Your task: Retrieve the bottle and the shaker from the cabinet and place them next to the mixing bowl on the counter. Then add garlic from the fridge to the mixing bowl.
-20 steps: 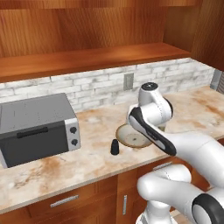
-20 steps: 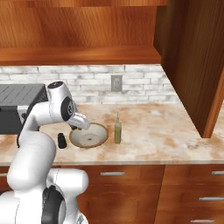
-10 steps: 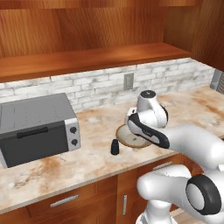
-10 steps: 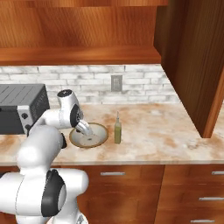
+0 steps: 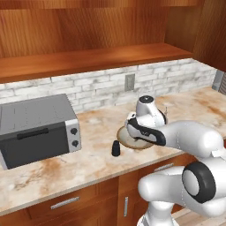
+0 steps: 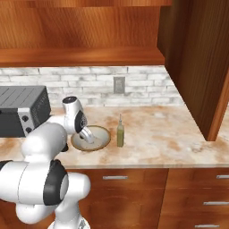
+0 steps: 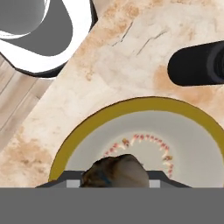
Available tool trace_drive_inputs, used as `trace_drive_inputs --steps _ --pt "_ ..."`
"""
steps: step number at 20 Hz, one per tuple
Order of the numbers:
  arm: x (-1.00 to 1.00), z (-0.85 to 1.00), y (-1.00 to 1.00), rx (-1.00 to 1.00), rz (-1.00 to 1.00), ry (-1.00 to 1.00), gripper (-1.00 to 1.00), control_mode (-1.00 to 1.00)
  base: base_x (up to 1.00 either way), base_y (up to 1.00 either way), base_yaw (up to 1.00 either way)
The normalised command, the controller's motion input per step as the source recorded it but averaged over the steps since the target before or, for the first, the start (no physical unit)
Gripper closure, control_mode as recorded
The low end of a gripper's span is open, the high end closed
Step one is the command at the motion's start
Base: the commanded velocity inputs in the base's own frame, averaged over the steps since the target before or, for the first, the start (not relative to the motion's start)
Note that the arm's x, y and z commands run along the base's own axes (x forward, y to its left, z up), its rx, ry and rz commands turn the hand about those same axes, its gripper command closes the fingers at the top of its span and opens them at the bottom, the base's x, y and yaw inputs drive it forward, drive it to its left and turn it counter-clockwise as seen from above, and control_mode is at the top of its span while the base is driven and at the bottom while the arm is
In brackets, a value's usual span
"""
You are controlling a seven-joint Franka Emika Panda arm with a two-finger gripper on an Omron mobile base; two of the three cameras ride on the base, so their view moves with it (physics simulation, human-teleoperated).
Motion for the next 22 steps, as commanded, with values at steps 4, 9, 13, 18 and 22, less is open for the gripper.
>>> trace_drive_inputs --steps 4,9,13,18,22 --pt "0.01 -0.41 -0.03 0.04 -0.05 0.0 1.0 -1.0 0.0 0.0 0.0" --pt "0.11 -0.41 -0.12 0.05 -0.02 0.0 1.0 -1.0 0.0 0.0 0.0" --pt "0.06 -0.18 0.0 0.0 0.0 -0.02 -1.0 -1.0 0.0 0.0 0.0" --pt "0.07 -0.01 0.0 0.0 0.0 0.0 -1.0 -1.0 0.0 0.0 0.0" --pt "0.01 0.13 0.0 -0.02 0.0 0.0 -1.0 -1.0 0.0 0.0 0.0"
